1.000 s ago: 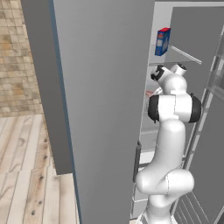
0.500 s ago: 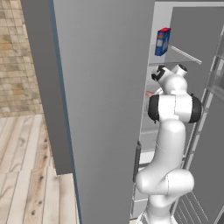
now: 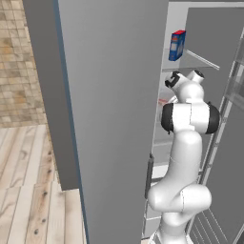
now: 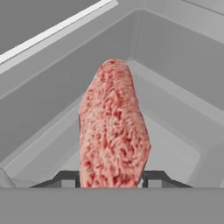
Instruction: Take the steak from the fridge and place it on the digital scale on the counter by the fridge. Wait a few seconds for a reading, then move it to the plate on the dining counter.
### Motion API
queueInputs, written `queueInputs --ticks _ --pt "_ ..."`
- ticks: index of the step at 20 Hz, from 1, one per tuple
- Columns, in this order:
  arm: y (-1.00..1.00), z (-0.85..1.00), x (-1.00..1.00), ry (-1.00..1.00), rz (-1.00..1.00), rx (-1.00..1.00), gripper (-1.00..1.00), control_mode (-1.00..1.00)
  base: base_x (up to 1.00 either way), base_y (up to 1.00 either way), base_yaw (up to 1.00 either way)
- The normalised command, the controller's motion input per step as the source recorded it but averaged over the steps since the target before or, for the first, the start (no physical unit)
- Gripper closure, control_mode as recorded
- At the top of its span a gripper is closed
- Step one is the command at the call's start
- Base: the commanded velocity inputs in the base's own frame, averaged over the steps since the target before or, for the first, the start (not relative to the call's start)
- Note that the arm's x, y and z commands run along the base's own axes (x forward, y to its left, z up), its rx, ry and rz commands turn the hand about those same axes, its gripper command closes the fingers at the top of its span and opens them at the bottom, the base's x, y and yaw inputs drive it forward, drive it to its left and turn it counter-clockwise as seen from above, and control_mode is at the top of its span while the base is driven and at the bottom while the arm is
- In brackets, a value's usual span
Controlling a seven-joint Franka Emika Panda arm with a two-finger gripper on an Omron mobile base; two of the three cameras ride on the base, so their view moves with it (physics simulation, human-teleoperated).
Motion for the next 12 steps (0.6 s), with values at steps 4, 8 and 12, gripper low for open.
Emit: queueInputs --ticks 4,8,12 --pt "0.00 0.00 -0.09 0.00 0.00 0.00 1.00 -1.00 0.00 0.00 0.00" --pt "0.00 0.00 -0.32 -0.01 0.00 0.00 1.00 -1.00 0.00 0.00 0.00" --pt "0.00 0.00 -0.66 -0.13 0.00 0.00 1.00 -1.00 0.00 0.00 0.00"
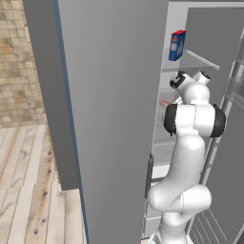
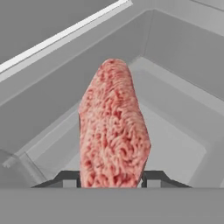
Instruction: Take the steak from the fridge and place it on the digital scale on the counter by the fridge. Wait a few seconds for a reading, then move it to the plate on the dining counter.
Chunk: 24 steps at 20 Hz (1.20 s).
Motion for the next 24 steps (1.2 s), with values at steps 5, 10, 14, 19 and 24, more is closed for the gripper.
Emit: queueInputs --ticks 5,10,14,19,24 --pt "0.05 0.00 -0.86 -0.18 0.01 0.00 1.00 -1.00 0.00 0.00 0.00" --pt "0.33 0.00 -0.48 -0.06 0.04 0.00 1.00 -1.00 0.00 0.00 0.00" --pt "0.77 0.00 -0.09 0.00 0.09 -0.05 1.00 -1.00 0.00 0.00 0.00" --pt "0.26 0.18 -0.09 0.02 0.04 -0.08 1.00 -1.00 0.00 0.00 0.00" --pt "0.00 0.60 -0.14 0.08 -0.07 -0.06 1.00 -1.00 0.00 0.00 0.00"
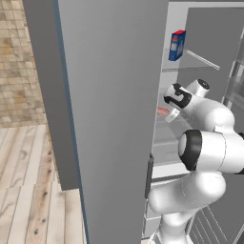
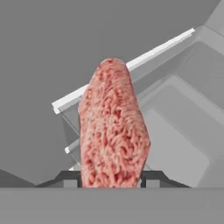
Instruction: Take the steak from the fridge and place it on the digital scale on the counter by the fridge. Wait a few seconds for a reading, then move it to the plate on the dining counter.
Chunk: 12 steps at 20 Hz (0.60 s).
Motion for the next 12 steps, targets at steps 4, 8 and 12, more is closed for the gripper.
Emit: queueInputs --ticks 4,8,12 --pt "0.00 0.60 -0.16 0.09 -0.11 -0.05 1.00 -1.00 0.00 0.00 0.00" --pt "0.00 0.23 -0.31 0.03 -0.14 -0.04 1.00 -1.00 0.00 0.00 0.00" --pt "-0.05 0.01 -0.63 0.02 -0.20 -0.01 1.00 -1.00 0.00 0.00 0.00"
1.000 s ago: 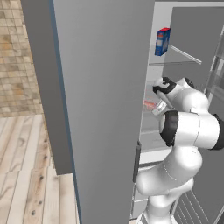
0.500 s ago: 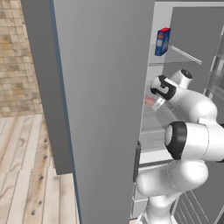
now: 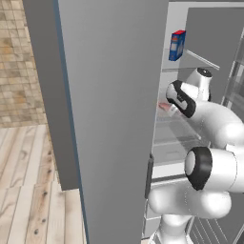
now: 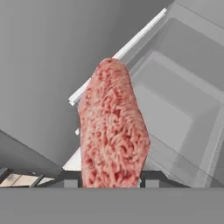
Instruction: Take the steak from the fridge and place it on the digital scale on the counter by the fridge. Wait a few seconds for a reading, then move it to the plate on the dining counter.
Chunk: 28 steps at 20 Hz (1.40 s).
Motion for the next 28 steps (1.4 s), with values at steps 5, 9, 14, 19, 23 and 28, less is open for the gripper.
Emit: queueInputs --ticks 5,9,14,19,23,28 --pt "-0.11 0.00 -0.87 0.00 -0.23 0.00 1.00 -1.00 0.00 0.00 0.00" --pt "-0.29 0.03 -0.64 0.00 -0.28 0.00 1.00 -1.00 0.00 0.00 0.00" --pt "-0.16 0.05 -0.72 -0.04 -0.29 0.00 1.00 -1.00 0.00 0.00 0.00" --pt "0.18 0.12 -0.73 -0.10 -0.27 -0.01 1.00 -1.00 0.00 0.00 0.00" --pt "0.27 0.12 -0.88 -0.18 -0.16 0.00 1.00 -1.00 0.00 0.00 0.00" --pt "0.10 0.12 -0.98 -0.22 0.00 0.06 1.00 -1.00 0.00 0.00 0.00"
